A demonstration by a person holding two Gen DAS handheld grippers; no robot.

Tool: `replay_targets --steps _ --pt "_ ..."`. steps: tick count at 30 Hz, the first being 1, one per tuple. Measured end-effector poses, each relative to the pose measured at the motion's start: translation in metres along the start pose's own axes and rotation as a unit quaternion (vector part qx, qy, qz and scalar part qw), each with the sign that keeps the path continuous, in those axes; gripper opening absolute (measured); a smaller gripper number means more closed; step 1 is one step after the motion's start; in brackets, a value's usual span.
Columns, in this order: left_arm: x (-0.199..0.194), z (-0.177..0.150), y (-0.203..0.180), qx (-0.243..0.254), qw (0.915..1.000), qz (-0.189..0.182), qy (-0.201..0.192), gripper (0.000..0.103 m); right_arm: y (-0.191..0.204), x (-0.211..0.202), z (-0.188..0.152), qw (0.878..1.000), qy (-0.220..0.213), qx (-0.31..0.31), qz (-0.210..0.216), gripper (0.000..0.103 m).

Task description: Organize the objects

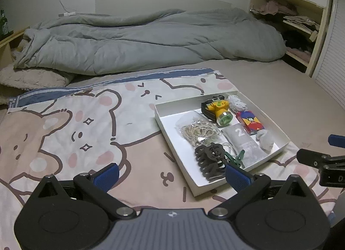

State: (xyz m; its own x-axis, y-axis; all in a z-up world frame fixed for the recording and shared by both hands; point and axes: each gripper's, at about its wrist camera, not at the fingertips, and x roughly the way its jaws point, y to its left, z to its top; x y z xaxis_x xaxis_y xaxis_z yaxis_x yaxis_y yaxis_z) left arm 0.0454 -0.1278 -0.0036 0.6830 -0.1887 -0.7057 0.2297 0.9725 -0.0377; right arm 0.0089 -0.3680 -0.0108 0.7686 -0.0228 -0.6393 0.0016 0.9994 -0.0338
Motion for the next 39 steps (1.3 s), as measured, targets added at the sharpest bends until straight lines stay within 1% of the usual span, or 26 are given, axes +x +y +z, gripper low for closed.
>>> replay_targets --steps 5,39 --pt "-0.0004 -0.0025 -0.0033 0.008 1.0000 0.000 -0.001 0.103 0.0007 0.0013 0.0000 1.000 0.004 0.003 -0.001 0.103" --pt "-0.0003 -0.0030 0.0003 0.004 1.0000 0.000 0.002 0.103 0.0000 -0.0016 -0.0002 1.000 0.003 0.007 0.006 0.103"
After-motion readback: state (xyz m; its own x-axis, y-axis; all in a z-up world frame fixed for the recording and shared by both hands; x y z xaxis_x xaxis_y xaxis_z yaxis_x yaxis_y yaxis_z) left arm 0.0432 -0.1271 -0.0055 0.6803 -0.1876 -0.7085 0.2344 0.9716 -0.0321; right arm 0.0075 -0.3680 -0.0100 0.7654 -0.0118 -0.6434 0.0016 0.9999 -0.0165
